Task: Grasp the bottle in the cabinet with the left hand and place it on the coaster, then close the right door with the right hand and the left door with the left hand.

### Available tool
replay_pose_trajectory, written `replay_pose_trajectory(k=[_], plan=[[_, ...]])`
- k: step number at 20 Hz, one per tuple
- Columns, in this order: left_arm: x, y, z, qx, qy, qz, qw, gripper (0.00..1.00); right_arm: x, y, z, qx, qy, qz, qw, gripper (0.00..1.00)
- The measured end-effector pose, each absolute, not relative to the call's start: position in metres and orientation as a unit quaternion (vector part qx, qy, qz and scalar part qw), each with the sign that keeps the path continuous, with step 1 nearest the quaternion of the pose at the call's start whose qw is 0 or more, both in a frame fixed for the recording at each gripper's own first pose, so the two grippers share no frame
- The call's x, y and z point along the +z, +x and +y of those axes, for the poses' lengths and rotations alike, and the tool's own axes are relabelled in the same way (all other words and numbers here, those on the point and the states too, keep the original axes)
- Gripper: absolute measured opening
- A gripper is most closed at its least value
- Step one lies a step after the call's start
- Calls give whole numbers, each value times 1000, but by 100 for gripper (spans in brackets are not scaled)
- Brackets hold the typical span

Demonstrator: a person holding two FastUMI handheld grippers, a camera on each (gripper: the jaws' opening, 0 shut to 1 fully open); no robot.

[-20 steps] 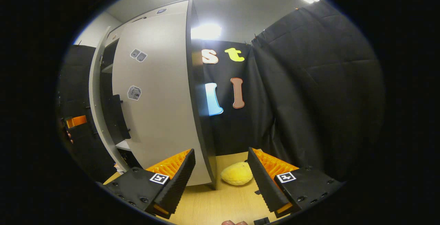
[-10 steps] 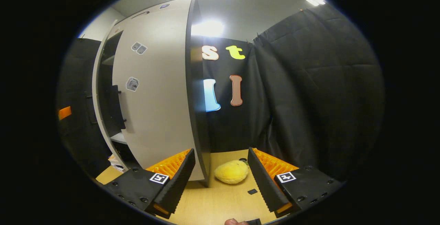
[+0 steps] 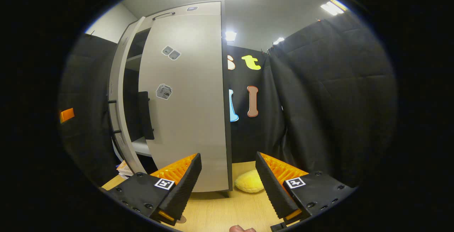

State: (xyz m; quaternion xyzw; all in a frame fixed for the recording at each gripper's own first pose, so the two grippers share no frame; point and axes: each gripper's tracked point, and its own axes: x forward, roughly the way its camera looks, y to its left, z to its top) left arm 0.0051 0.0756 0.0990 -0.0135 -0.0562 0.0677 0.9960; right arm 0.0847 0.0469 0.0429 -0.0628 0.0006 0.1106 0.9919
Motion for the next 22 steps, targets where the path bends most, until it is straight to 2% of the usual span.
replay_pose_trajectory(k=[3, 4, 5, 6, 7, 14, 17, 18, 19, 20, 22], plan=[[92, -1, 96, 72, -4, -60, 996, 87, 37, 73, 59, 106, -53, -14, 993, 97], [89, -1, 102, 77, -3, -61, 995, 90, 35, 70, 61, 103, -49, -15, 993, 97], [83, -3, 107, 85, -5, -57, 995, 87, 29, 67, 63, 101, -47, -9, 994, 97], [78, -4, 111, 88, -6, -53, 995, 93, 26, 64, 65, 102, -47, -2, 994, 98], [73, -5, 113, 88, -2, -51, 995, 94, 26, 61, 65, 101, -49, -4, 994, 98], [59, -2, 121, 84, -33, -46, 995, 94, 38, 49, 51, 81, -57, -25, 995, 97], [62, -10, 125, 94, -1, -38, 995, 93, 40, 45, 47, 80, -54, -29, 995, 97], [63, -11, 127, 100, 11, -36, 994, 87, 40, 45, 46, 79, -53, -28, 995, 97], [61, -12, 127, 103, 20, -32, 994, 93, 38, 46, 46, 77, -51, -26, 995, 97], [58, -11, 129, 105, 24, -27, 994, 87, 37, 47, 45, 75, -48, -22, 996, 97], [54, -12, 128, 107, 19, -21, 994, 87, 35, 48, 47, 75, -39, -21, 996, 97]])
